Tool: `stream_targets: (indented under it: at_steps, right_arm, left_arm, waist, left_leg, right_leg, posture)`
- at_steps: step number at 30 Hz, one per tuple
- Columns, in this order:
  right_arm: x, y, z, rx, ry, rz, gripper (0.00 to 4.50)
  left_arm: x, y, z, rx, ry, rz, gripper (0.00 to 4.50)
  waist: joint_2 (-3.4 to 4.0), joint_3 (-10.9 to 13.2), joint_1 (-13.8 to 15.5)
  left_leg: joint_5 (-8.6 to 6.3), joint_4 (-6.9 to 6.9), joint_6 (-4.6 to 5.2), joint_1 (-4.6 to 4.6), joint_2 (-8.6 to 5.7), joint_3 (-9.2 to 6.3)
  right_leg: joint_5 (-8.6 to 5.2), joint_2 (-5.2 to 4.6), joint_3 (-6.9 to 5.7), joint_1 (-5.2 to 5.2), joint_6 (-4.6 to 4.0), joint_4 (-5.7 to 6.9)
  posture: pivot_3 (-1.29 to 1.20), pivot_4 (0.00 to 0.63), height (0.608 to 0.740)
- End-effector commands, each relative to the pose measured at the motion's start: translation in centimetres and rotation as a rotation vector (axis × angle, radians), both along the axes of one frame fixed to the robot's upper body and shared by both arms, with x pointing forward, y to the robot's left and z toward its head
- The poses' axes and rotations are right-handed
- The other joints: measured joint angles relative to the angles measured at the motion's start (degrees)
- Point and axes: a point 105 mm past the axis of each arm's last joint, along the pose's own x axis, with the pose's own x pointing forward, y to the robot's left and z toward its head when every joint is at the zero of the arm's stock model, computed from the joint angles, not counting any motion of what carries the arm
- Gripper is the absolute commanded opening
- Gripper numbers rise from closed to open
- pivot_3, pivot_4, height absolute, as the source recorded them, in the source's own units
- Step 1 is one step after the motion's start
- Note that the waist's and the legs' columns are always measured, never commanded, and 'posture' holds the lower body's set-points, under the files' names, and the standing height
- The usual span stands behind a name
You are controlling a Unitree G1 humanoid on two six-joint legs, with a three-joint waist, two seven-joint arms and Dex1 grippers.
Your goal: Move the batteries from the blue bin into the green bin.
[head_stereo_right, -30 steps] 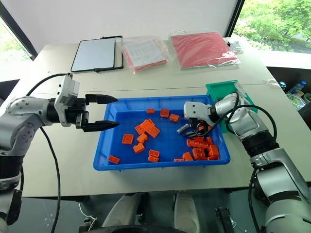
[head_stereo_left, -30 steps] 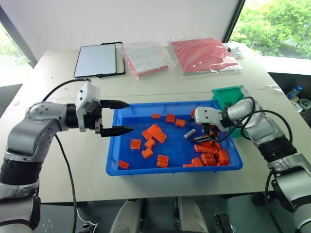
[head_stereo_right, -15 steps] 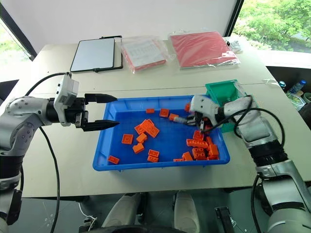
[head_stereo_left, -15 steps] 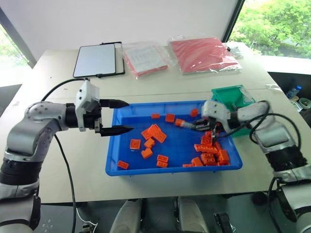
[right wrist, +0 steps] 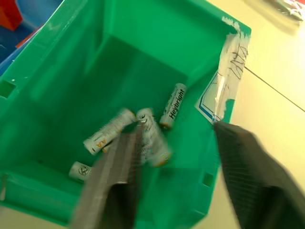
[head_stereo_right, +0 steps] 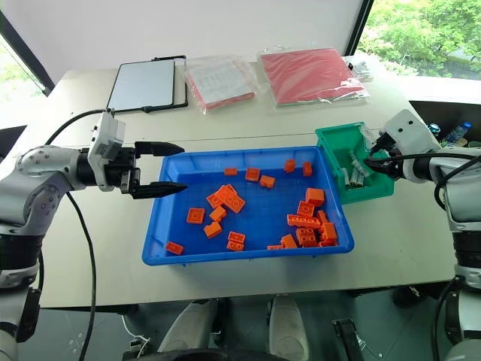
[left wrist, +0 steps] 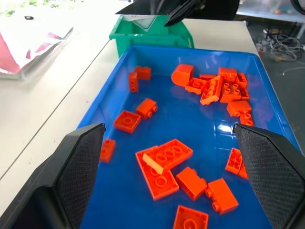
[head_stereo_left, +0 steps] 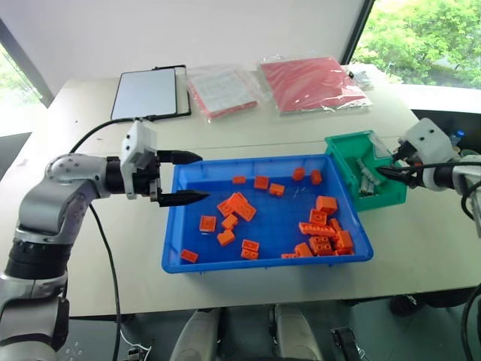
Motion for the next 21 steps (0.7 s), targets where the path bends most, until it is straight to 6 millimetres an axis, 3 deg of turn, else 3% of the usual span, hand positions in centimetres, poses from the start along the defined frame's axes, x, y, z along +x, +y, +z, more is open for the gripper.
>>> stream_targets:
  at_steps: [1, 5, 7, 9, 11, 13, 18, 21]
  right_arm:
    - [-0.1, -0.6, 5.4, 0.005, -0.200, -0.004, 3.00]
    - [-1.2, 0.8, 8.8, 0.051, -0.306, 0.107, 3.00]
    - [-2.4, 2.6, 10.6, 0.137, -0.333, 0.204, 3.00]
    - [-4.9, 5.7, 10.9, 0.241, -0.250, 0.375, 3.00]
    - [-7.9, 7.8, 9.2, 0.256, -0.129, 0.523, 3.00]
    - [-9.9, 8.0, 6.7, 0.261, -0.011, 0.546, 3.00]
    - [-12.0, 4.7, 1.4, 0.261, 0.112, 0.391, 3.00]
    - [-12.6, 2.7, 0.1, 0.264, 0.110, 0.313, 3.00]
  left_arm:
    - [0.2, 0.2, 0.8, -0.001, -0.044, -0.002, 4.50]
    - [0.3, 0.5, 0.8, -0.004, -0.043, 0.006, 4.50]
    - [0.2, 0.7, 0.7, -0.002, -0.041, 0.010, 4.50]
    - [0.2, 1.4, 0.9, 0.003, -0.044, 0.033, 4.50]
    - [0.2, 2.1, 1.2, 0.009, -0.048, 0.053, 4.50]
    - [0.0, 2.7, 1.7, 0.007, -0.047, 0.070, 4.50]
    - [-0.7, 4.3, 2.5, 0.005, -0.040, 0.125, 4.50]
    - [-1.3, 5.2, 2.4, 0.015, -0.026, 0.158, 4.50]
  waist:
    - [0.02, 0.01, 0.22]
    - [0.01, 0.02, 0.59]
    - [0.00, 0.03, 0.49]
    - [0.01, 0.03, 0.41]
    - [-0.04, 0.02, 0.49]
    - [-0.17, 0.00, 0.70]
    - [-0.20, 0.02, 1.09]
    - [-0.20, 0.02, 1.14]
  left_leg:
    - [0.00, -0.01, 0.00, -0.01, 0.00, 0.00]
    - [0.00, 0.01, 0.00, -0.02, -0.02, -0.01]
    - [0.00, 0.02, 0.00, -0.03, -0.02, -0.01]
    - [0.00, 0.02, 0.01, -0.02, -0.02, -0.01]
    - [-0.01, -0.04, 0.02, -0.02, 0.01, -0.05]
    - [-0.05, -0.06, 0.07, -0.02, 0.10, -0.15]
    - [-0.07, 0.14, 0.11, -0.02, -0.04, -0.01]
    - [-0.07, 0.20, 0.11, 0.09, -0.03, 0.05]
  right_leg:
    - [0.00, 0.00, 0.00, -0.01, 0.00, 0.00]
    - [0.00, -0.01, -0.01, 0.02, 0.01, -0.01]
    - [0.01, -0.01, -0.01, 0.04, 0.01, -0.02]
    - [0.02, -0.02, 0.00, 0.04, 0.03, -0.02]
    - [0.01, 0.00, -0.01, 0.01, 0.03, -0.02]
    - [0.00, 0.07, -0.12, 0.06, 0.02, -0.04]
    - [0.02, -0.08, -0.04, 0.20, 0.04, -0.14]
    - [0.01, -0.08, 0.06, 0.33, 0.04, -0.23]
  posture:
    - [0.00, 0.150, 0.735]
    - [0.00, 0.150, 0.735]
    - [0.00, 0.150, 0.735]
    - [0.00, 0.150, 0.735]
    - [0.00, 0.150, 0.735]
    - [0.00, 0.150, 0.735]
    - [0.00, 0.150, 0.735]
    - [0.00, 0.150, 0.735]
